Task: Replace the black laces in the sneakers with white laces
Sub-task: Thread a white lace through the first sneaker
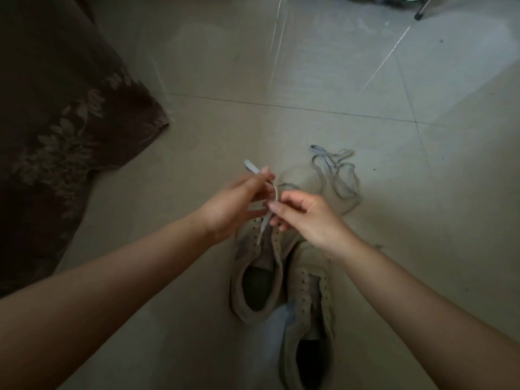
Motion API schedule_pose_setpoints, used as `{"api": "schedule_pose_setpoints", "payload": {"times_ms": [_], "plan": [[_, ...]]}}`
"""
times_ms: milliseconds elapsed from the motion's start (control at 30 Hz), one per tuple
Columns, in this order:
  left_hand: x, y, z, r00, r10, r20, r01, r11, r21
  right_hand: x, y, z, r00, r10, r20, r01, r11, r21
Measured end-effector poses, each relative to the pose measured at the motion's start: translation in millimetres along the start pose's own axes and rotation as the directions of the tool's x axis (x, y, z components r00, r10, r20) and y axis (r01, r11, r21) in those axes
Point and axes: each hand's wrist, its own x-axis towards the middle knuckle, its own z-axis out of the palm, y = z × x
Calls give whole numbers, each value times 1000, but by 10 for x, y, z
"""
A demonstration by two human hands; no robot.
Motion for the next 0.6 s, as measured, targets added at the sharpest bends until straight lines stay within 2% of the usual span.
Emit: {"api": "schedule_pose_setpoints", "payload": {"times_ms": [33,100,200,267,367,433,500,567,600], "plan": [[-41,-35,-69,999,0,48,-7,989,150,40,-7,-2,999,-1,-54,2,1000,15],[-107,-133,-161,993,-24,114,-16,942,336,125,5,-4,988,13,-154,-7,999,45],[-135,-246,-218,999,13,45,-28,930,366,221,27,33,978,58,-203,-37,994,107],[-137,-278,-233,999,44,16,-46,922,385,257,52,74,981,81,-178,-54,987,150],[-119,-318,-264,994,113,-7,-90,827,554,295,123,125,985,108,-137,-88,986,142],[-91,-353,-293,987,138,-78,-77,849,523,311,183,137,986,132,-105,-116,982,151],[-56,-394,-319,974,151,-172,-66,905,421,303,246,119,986,124,-113,-120,992,37],[-23,-438,-336,956,141,-256,-59,951,303,281,334,64,982,-26,-185,-31,954,-299],[-12,-457,-336,948,124,-295,-49,967,250,266,383,36,972,-139,-187,34,878,-478]]}}
